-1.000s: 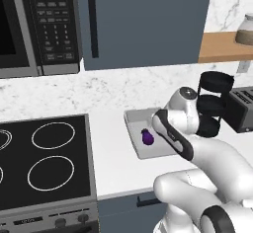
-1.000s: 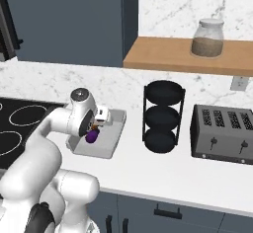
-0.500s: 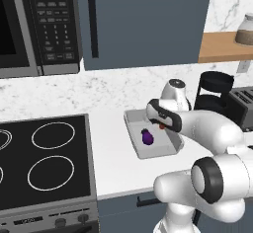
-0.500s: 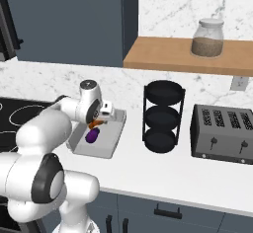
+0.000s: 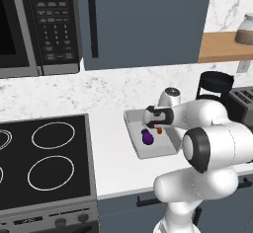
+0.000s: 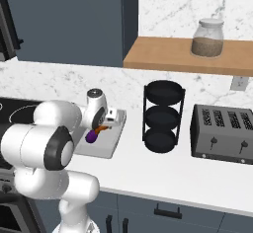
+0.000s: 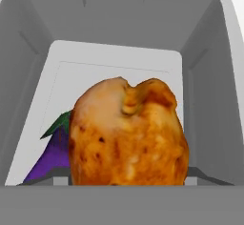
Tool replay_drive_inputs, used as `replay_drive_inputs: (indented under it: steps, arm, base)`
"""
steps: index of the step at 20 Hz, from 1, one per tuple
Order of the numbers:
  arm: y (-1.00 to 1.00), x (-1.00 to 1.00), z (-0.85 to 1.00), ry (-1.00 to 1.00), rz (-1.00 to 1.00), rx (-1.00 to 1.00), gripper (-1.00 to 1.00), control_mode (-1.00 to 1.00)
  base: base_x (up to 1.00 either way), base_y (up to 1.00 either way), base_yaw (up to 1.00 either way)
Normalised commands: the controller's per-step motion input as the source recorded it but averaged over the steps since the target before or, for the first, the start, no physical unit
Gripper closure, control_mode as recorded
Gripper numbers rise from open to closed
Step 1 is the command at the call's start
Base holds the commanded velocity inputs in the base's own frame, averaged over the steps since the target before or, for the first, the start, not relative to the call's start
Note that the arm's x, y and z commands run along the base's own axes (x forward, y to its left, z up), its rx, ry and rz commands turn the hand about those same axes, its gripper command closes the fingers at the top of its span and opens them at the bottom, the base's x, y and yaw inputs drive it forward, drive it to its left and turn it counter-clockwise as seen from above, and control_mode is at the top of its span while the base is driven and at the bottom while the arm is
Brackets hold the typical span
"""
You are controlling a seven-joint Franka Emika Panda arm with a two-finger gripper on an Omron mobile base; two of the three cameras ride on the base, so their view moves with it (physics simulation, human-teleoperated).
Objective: Place one eggplant and one chicken drumstick in each tupperware on the nearby counter, to pack two identical lunches.
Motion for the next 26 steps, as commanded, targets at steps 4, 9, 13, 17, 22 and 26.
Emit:
replay_drive_inputs:
  steps: [4, 9, 13, 17, 22, 26]
  arm:
    - [0.0, 0.29, -0.14, 0.0, 0.02, -0.01, -1.0, -1.0]
    - [0.05, 0.42, -0.34, -0.06, 0.03, -0.07, -1.0, -1.0]
    - [0.0, 0.38, -0.33, -0.03, 0.01, -0.03, -1.0, -1.0]
    - [-0.1, -0.09, 0.07, -0.04, 0.01, 0.0, -1.0, -1.0]
    - [-0.14, -0.98, 0.66, -0.07, 0.0, 0.0, -1.0, -1.0]
    - [-0.12, -0.96, 1.0, -0.22, 0.0, 0.0, -1.0, -1.0]
  base:
    - [0.0, 0.0, 0.0]
    - [0.0, 0.0, 0.0]
    - [0.0, 0.0, 0.0]
    - [0.0, 0.0, 0.0]
    - [0.0, 0.0, 0.0]
    - [0.0, 0.0, 0.0]
